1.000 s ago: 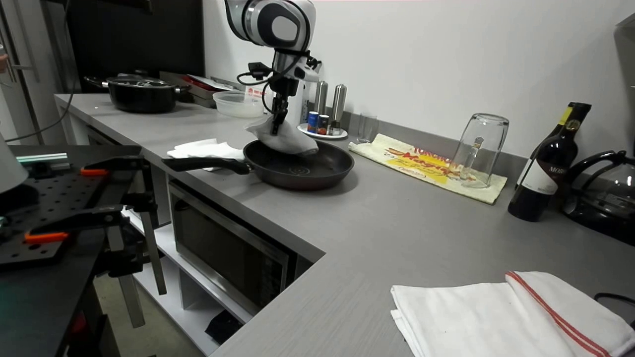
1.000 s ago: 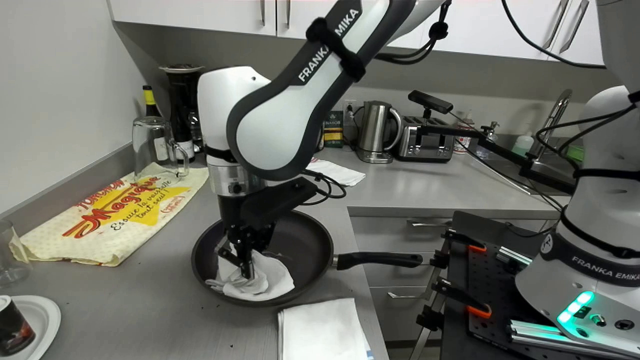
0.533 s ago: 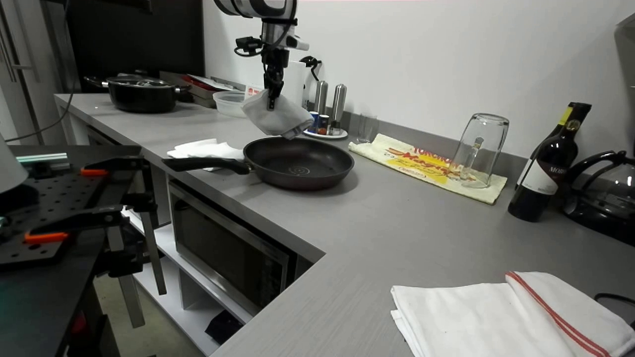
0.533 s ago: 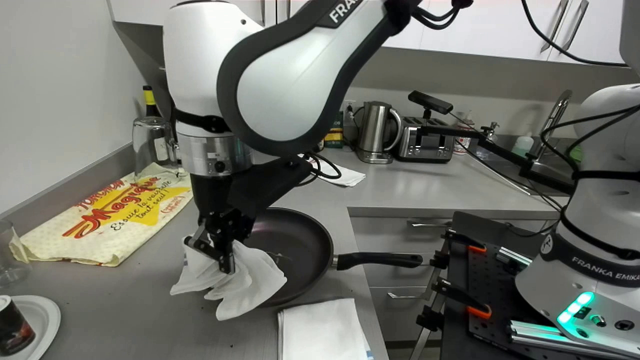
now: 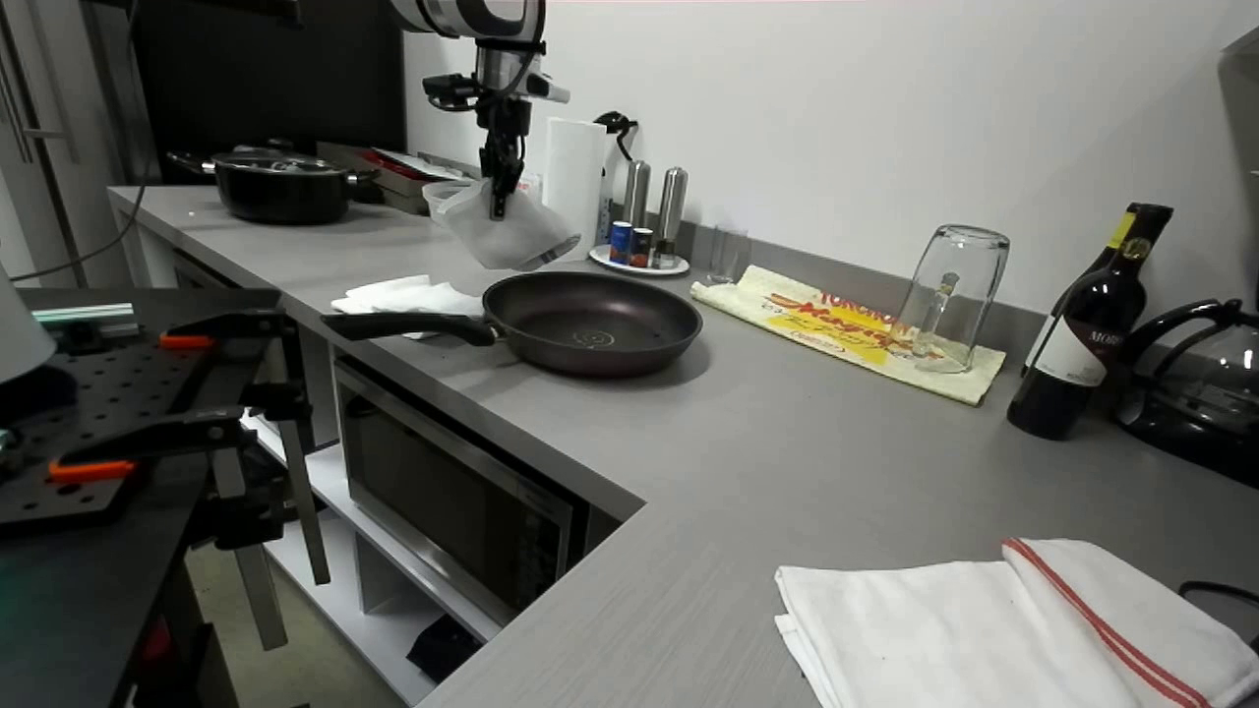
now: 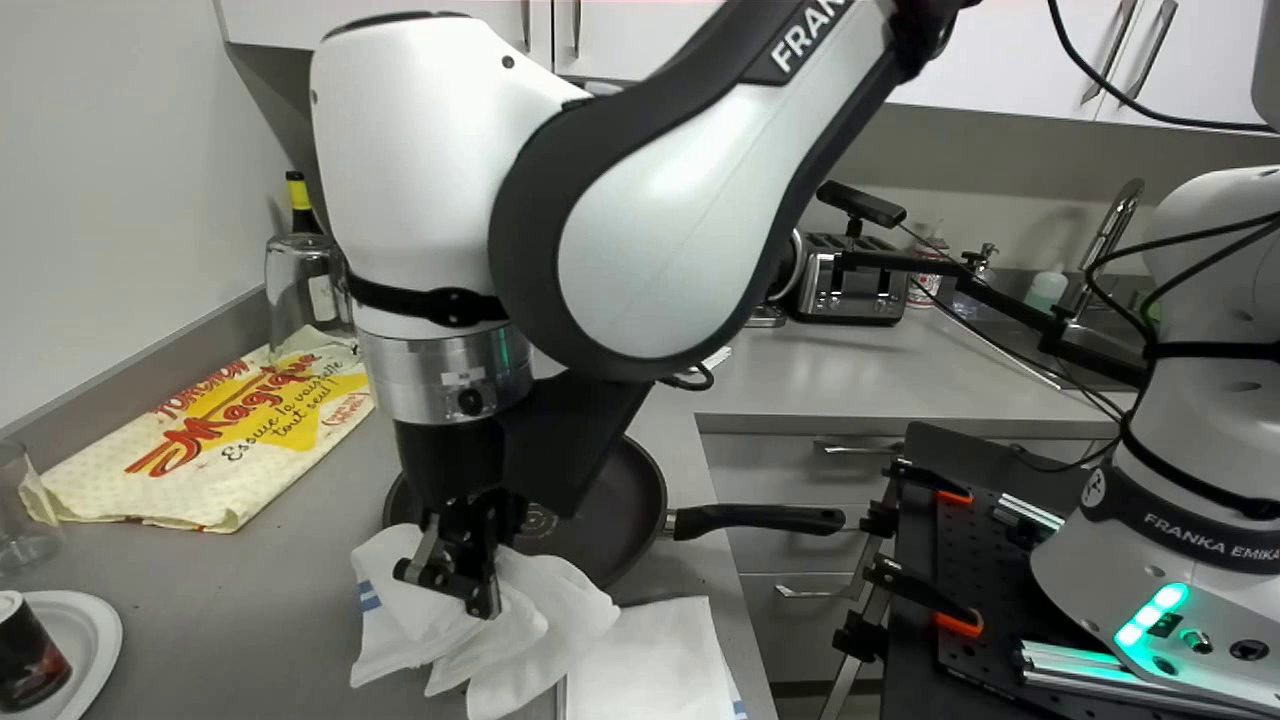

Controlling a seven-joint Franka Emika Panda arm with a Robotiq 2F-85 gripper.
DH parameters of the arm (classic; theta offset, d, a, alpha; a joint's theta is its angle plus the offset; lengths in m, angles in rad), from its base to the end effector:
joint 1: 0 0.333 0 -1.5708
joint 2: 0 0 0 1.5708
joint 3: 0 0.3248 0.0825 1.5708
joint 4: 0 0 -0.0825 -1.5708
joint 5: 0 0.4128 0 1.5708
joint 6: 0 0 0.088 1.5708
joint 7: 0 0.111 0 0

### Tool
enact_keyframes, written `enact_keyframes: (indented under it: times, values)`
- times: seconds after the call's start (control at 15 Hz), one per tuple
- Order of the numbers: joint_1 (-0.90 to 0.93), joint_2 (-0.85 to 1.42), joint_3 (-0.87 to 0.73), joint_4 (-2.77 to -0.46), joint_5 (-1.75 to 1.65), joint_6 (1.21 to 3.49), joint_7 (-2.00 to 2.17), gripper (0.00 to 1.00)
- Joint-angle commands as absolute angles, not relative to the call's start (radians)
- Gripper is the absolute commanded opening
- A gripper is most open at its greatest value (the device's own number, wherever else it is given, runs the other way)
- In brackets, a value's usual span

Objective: Use the towel on the left to wipe the pan

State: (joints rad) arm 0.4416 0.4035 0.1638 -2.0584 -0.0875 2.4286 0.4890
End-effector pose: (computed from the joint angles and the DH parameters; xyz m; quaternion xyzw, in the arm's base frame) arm 0.5038 0.3473 0.2194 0.9962 0.0855 -0.0133 0.0034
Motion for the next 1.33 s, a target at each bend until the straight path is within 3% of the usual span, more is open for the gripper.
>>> enact_keyframes:
  times: [0.0,0.6,1.2,1.27]
  values:
    - [0.45,0.375,0.182,-2.123,-0.088,2.48,0.488,0.03]
    - [0.51,0.415,0.186,-2.18,-0.126,2.611,0.507,0.03]
    - [0.584,0.46,0.079,-2.179,-0.242,2.723,0.534,0.03]
    - [0.588,0.458,0.068,-2.182,-0.245,2.727,0.536,0.38]
